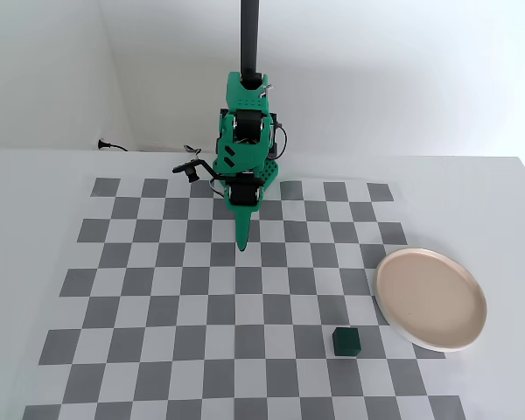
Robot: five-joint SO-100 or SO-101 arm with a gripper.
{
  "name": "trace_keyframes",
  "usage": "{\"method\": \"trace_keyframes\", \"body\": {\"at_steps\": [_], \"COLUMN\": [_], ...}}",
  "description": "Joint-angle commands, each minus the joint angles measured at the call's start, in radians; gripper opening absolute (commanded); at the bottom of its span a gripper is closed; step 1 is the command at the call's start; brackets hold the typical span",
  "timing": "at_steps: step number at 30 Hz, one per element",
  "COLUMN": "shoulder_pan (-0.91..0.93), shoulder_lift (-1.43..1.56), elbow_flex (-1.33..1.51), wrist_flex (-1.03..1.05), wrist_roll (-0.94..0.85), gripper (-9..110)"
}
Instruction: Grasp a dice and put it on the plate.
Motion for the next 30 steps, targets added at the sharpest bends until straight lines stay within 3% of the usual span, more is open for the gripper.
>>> {"method": "trace_keyframes", "body": {"at_steps": [1, 25, 30], "shoulder_pan": [-0.025, -0.034, -0.041], "shoulder_lift": [0.017, 0.018, 0.018], "elbow_flex": [-0.015, -0.015, -0.015], "wrist_flex": [-0.008, -0.009, -0.023], "wrist_roll": [-0.021, 0.014, -0.049], "gripper": [-4, -4, -4]}}
